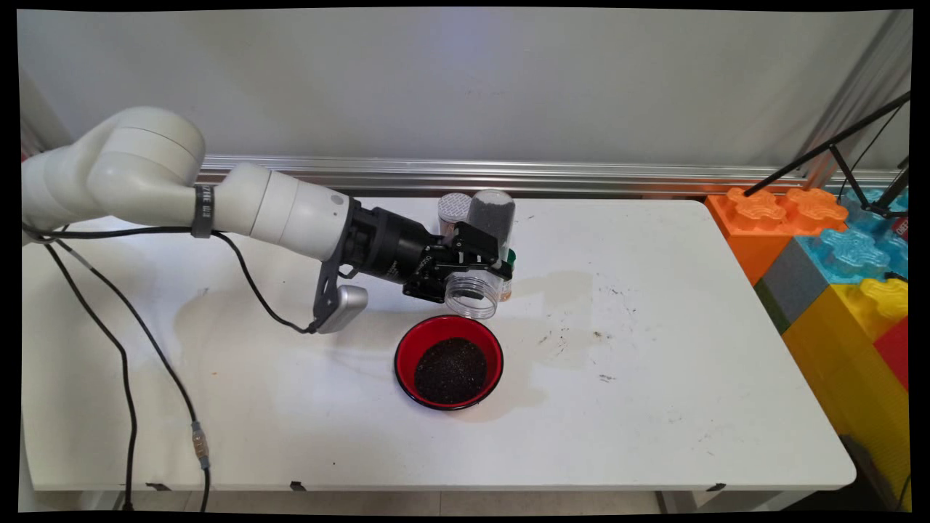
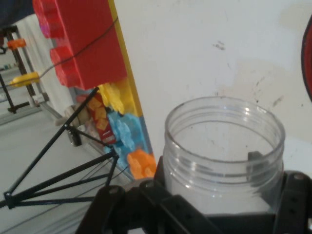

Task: Pour the black seasoning powder in the red bowl

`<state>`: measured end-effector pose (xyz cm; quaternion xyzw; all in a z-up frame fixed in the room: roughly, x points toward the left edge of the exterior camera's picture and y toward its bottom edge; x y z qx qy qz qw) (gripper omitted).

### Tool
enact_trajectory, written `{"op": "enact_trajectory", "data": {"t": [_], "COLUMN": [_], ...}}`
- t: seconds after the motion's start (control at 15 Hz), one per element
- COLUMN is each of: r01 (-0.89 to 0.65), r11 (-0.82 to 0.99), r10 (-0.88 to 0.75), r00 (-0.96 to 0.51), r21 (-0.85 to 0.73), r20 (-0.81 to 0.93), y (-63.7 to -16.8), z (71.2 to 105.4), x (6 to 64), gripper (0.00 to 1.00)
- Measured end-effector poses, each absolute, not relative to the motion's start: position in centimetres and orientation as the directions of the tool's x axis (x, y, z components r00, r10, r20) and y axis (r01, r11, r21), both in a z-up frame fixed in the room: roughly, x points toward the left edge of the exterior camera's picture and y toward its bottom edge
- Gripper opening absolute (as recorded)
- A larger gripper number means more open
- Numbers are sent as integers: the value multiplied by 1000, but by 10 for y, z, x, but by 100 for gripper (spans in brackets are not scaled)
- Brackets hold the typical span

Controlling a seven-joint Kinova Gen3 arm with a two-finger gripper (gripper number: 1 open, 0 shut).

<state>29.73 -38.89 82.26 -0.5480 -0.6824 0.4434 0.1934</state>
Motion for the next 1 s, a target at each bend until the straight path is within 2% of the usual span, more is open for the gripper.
{"op": "enact_trajectory", "data": {"t": [1.0], "r01": [603], "r11": [-214], "r10": [880], "r00": [-223], "r21": [-768], "r20": [-420], "y": [-388], "z": [822], "x": [303], "gripper": [0]}}
